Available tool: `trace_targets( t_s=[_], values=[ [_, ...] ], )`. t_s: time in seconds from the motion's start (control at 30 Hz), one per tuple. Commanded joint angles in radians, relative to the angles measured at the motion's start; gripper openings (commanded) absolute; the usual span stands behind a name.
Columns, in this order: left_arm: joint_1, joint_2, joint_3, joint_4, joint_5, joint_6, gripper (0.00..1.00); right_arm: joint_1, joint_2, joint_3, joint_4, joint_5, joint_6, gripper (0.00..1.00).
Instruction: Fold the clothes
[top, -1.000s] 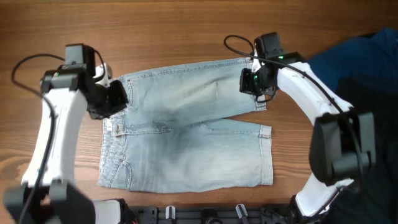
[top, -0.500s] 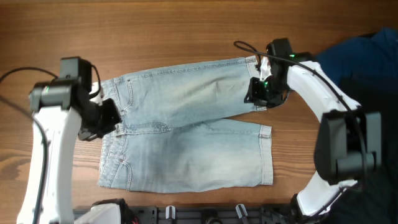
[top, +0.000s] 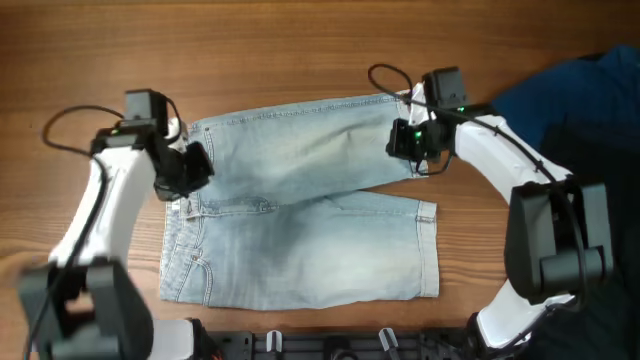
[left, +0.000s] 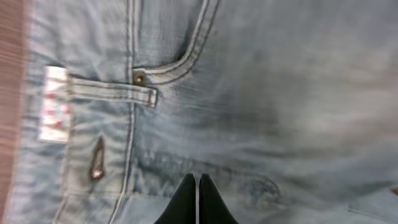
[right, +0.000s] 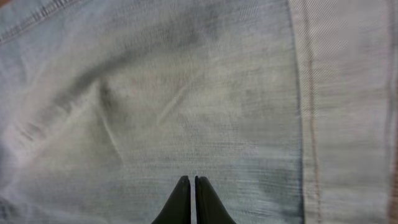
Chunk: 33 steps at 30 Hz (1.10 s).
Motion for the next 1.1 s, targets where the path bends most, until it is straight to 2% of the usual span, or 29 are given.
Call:
trace_targets(
  t_s=[0.0, 0.27, 0.4, 0.5, 0.6, 0.7, 0.77, 0.83, 1.03, 1.07],
  values=[
    [-0.003, 0.111, -0.018, 0.04, 0.045, -0.005, 0.04, 0.003, 0.052, -0.054, 0.07, 0.034, 0.057, 0.04],
    [-0.021, 0.311, -0.019, 0.138, -0.019, -0.01, 0.04, 0.003, 0.193, -0.096, 0.203, 0.061, 0.159, 0.04],
    [-0.021, 0.468, -0.018, 0.356, -0.018, -0.033, 0.04, 0.003, 0.29, -0.095, 0.285, 0.074, 0.182, 0.04],
    [-0.021, 0.513, -0.014, 0.522, -0.004, -0.066, 0.04, 0.003, 0.302, -0.093, 0.357, 0.076, 0.181, 0.04],
    [-0.021, 0.514, 0.017, 0.615, 0.056, -0.066, 0.04, 0.003, 0.302, -0.071, 0.418, 0.065, 0.181, 0.04],
    [-0.021, 0.513, 0.101, 0.571, 0.092, -0.066, 0.04, 0.0, 0.302, -0.031, 0.443, 0.066, 0.163, 0.04],
    [-0.019, 0.512, 0.148, 0.477, 0.074, -0.06, 0.04, -0.016, 0.302, 0.013, 0.418, 0.066, 0.13, 0.04],
    [-0.011, 0.505, 0.171, 0.394, 0.052, -0.057, 0.04, -0.048, 0.302, 0.056, 0.364, 0.07, 0.128, 0.04],
    [0.025, 0.37, 0.174, 0.257, 0.054, -0.055, 0.14, -0.203, 0.302, 0.148, 0.112, 0.171, 0.126, 0.04],
    [0.027, 0.341, 0.174, 0.238, 0.054, -0.055, 0.18, -0.23, 0.299, 0.159, 0.086, 0.119, 0.077, 0.09]
  ],
)
